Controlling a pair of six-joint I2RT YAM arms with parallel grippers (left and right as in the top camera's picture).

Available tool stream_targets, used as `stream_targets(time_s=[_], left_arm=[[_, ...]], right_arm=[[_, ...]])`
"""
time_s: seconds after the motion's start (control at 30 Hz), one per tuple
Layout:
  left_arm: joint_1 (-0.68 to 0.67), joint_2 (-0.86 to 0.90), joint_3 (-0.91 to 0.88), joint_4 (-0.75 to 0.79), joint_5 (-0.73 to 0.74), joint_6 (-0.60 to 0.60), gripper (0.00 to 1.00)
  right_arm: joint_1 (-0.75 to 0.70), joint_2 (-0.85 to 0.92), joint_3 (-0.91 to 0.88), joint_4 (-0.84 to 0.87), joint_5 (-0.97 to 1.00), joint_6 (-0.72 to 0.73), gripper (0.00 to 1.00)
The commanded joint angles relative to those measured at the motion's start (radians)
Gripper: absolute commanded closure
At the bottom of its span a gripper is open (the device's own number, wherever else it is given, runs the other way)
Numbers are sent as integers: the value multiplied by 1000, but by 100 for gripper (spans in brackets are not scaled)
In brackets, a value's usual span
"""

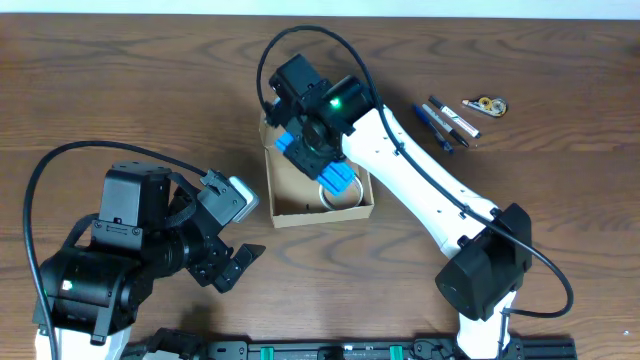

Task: Pack container
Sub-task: 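Lower the blue holder into the box beside the tape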

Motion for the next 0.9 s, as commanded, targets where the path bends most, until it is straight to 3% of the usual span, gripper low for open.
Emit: stream_targets(time_s=[0.0,0.33,0.87], left_arm=[[6,-2,27,-2,15,18,5],[6,-2,27,-3,15,18,5],[6,-2,27,-2,15,18,5]], right_arm=[[6,13,10,-6,-95,-141,72],[6,13,-23,-31,-115,-474,63],[-4,13,-161,107,-31,-821,63]])
